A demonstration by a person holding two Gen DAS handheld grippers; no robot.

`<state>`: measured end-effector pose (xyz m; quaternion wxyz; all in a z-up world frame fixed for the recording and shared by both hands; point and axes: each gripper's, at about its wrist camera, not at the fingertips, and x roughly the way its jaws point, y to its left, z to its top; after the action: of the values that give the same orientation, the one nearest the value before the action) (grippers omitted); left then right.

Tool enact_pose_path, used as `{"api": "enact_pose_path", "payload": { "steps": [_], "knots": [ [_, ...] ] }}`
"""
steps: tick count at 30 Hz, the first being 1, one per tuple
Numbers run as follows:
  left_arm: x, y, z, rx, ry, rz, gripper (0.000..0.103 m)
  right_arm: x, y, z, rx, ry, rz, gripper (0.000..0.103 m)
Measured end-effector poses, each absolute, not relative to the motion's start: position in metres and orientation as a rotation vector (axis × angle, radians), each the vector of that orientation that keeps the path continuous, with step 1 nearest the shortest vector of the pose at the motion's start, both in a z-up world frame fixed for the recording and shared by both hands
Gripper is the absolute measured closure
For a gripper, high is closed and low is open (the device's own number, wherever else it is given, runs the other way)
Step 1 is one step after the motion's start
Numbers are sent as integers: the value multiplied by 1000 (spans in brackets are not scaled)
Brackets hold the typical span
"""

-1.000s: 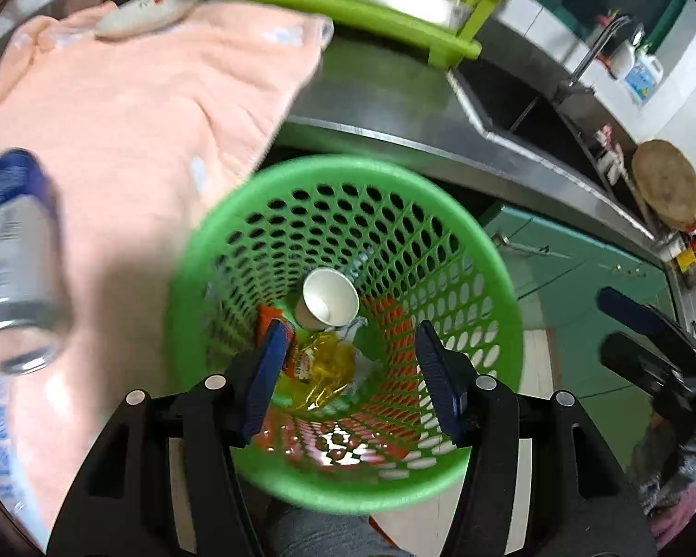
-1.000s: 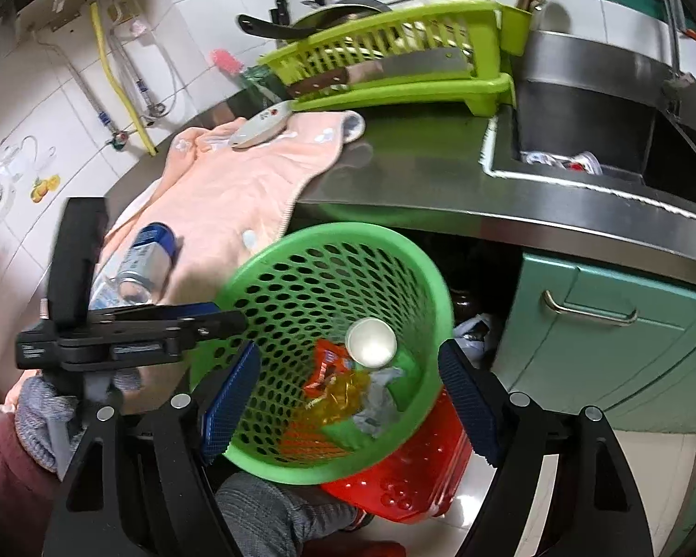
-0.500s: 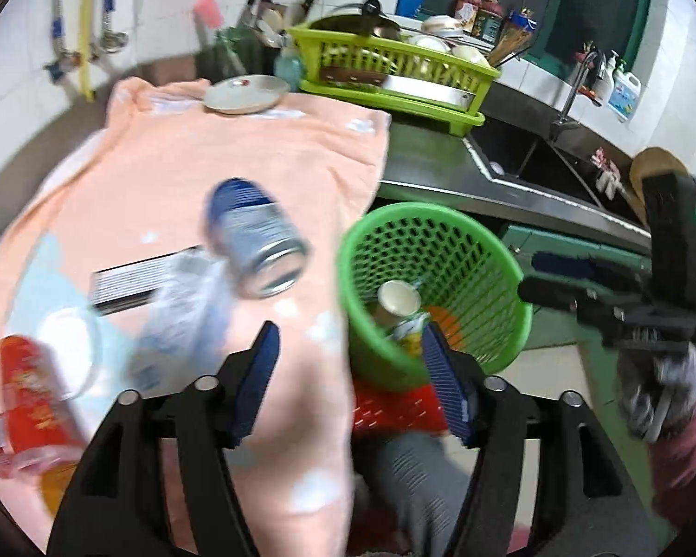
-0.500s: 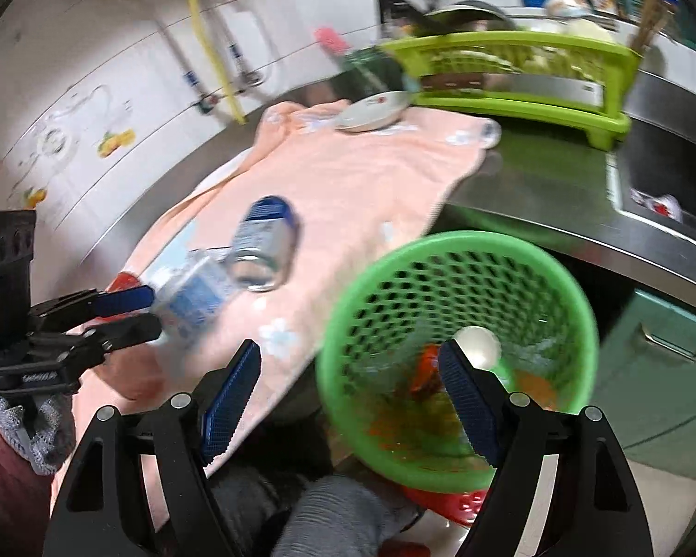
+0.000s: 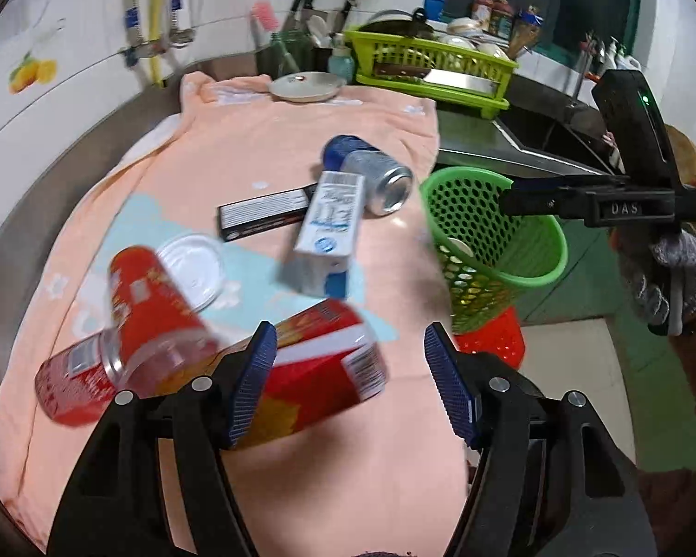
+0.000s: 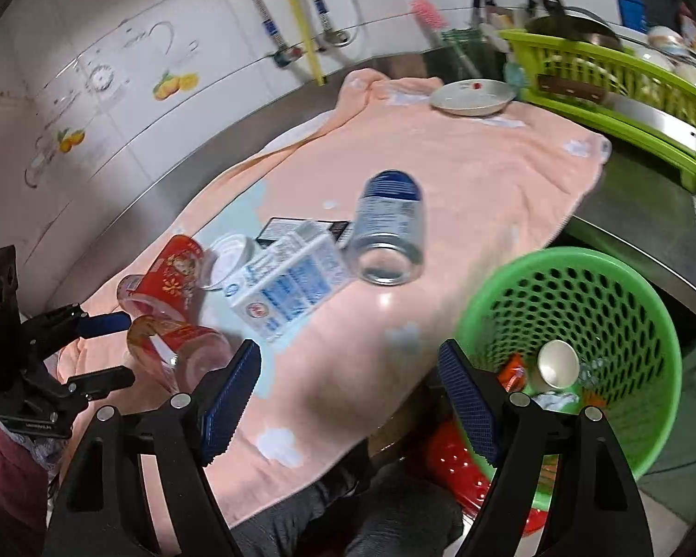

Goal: Collect trash
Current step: 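Move the left tool to the red-gold juice carton while the right approaches the white milk carton, then grasp the red-gold juice carton with the left tool while the right grasps the white milk carton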

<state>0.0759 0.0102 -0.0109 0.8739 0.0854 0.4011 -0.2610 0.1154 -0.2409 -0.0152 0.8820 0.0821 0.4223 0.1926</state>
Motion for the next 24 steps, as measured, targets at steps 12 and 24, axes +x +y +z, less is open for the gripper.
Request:
{"api": "enact_pose_path", "payload": {
  "steps": [12,24],
  "knots": [
    [79,29,-30,389,845,-560,36,124,-193,-14,136,905,467,27],
    [91,25,-46,525,862,-594,36,131,-186,-20,138,938,491,27]
  ]
}}
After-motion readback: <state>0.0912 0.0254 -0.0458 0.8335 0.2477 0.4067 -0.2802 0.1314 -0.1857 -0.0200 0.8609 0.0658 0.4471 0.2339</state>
